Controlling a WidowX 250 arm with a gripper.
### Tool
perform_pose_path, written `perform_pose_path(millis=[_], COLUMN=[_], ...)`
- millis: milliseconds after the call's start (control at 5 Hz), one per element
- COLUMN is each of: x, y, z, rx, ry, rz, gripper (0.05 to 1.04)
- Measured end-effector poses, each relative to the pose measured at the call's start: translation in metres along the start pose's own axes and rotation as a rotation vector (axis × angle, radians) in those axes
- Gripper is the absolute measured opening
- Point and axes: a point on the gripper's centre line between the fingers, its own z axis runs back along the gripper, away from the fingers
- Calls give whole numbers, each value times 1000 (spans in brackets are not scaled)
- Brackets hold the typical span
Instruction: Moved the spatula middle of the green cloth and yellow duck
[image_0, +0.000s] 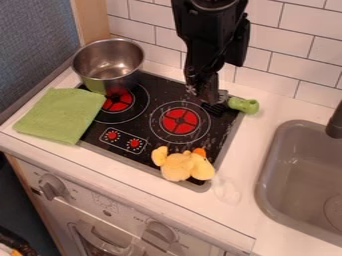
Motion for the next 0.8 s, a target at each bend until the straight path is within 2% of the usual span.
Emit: perform_pose_path(millis=[400,600,800], x=[-6,-3,-2], y=[-1,-12,-19], z=[-16,-28,-59], rx=[49,51,88], ry=[21,24,41], rz=[-14,-15,-6], gripper=[1001,1001,1001])
